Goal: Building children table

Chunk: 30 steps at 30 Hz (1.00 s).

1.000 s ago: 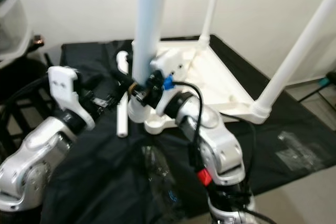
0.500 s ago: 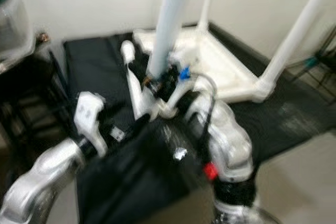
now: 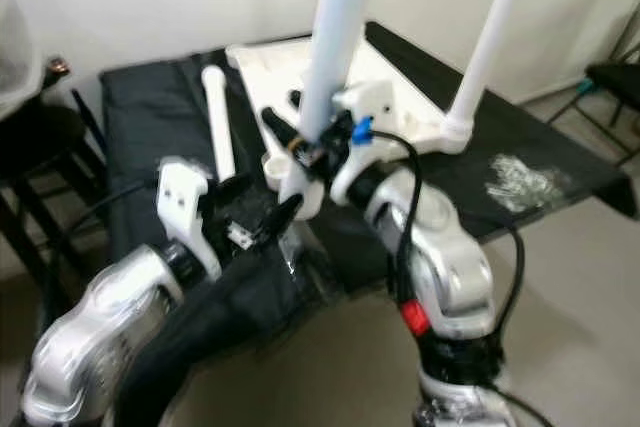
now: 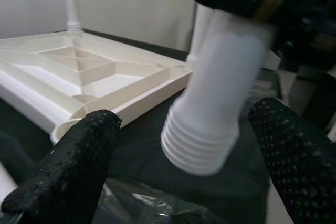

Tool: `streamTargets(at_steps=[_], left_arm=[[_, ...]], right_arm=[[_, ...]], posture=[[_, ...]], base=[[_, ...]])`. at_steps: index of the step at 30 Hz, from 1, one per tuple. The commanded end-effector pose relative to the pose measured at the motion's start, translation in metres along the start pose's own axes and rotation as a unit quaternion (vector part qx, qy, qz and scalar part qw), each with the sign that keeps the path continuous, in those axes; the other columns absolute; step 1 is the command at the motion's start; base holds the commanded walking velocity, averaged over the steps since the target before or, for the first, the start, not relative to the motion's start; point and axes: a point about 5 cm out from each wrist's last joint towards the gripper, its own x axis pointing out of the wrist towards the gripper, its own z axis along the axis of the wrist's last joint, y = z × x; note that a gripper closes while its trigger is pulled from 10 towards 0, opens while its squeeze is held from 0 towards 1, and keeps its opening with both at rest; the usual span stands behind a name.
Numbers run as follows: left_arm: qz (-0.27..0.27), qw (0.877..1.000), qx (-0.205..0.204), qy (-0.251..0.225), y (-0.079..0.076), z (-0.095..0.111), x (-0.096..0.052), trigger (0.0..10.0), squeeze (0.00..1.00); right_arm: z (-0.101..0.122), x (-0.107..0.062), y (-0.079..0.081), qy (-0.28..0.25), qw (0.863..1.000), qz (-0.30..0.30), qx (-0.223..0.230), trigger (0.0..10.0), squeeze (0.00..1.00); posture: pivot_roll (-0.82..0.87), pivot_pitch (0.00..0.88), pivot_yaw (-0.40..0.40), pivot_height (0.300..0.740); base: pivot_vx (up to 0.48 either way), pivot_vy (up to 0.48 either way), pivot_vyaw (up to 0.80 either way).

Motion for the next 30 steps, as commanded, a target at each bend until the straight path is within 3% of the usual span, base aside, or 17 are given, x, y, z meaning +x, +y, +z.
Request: streamTargets(at_steps=[1, 10, 17, 24, 30], left_arm=[[-0.001, 1.0, -0.006, -0.009, 0.003, 0.005, -0.003, 10.0, 0.0], [-0.001, 1.0, -0.007, -0.027, 0.005, 0.015, 0.0, 10.0, 0.0], [-0.004, 0.999, -0.011, -0.032, 0.004, 0.018, 0.002, 10.0, 0.0], [0.0, 0.999, -0.019, -0.031, 0.005, 0.017, 0.002, 10.0, 0.0], [0.007, 0.999, -0.035, -0.026, 0.003, 0.013, 0.004, 10.0, 0.0]], right_arm=[[-0.001, 0.003, 0.006, 0.001, 1.0, 0.007, 0.004, 10.0, 0.0], [-0.002, 0.005, 0.007, -0.004, 1.0, 0.001, 0.003, 10.0, 0.0], [0.002, 0.003, 0.011, -0.015, 0.999, 0.037, -0.024, 10.0, 0.0], [0.003, 0.002, 0.011, -0.013, 0.999, 0.035, -0.022, 10.0, 0.0], [-0.002, -0.005, 0.017, 0.021, 0.995, 0.089, -0.034, 10.0, 0.0]], posture=[[-0.02, 0.19, -0.019, 0.74], [-0.02, 0.186, -0.016, 0.74], [-0.02, 0.182, -0.016, 0.74], [-0.03, 0.182, -0.014, 0.74], [-0.04, 0.189, -0.012, 0.74]], base=[[0.398, 0.0, -0.8], [0.442, 0.0, -0.53], [0.456, 0.0, 0.21], [0.444, 0.0, 0.21], [0.0, 0.0, 0.0]])
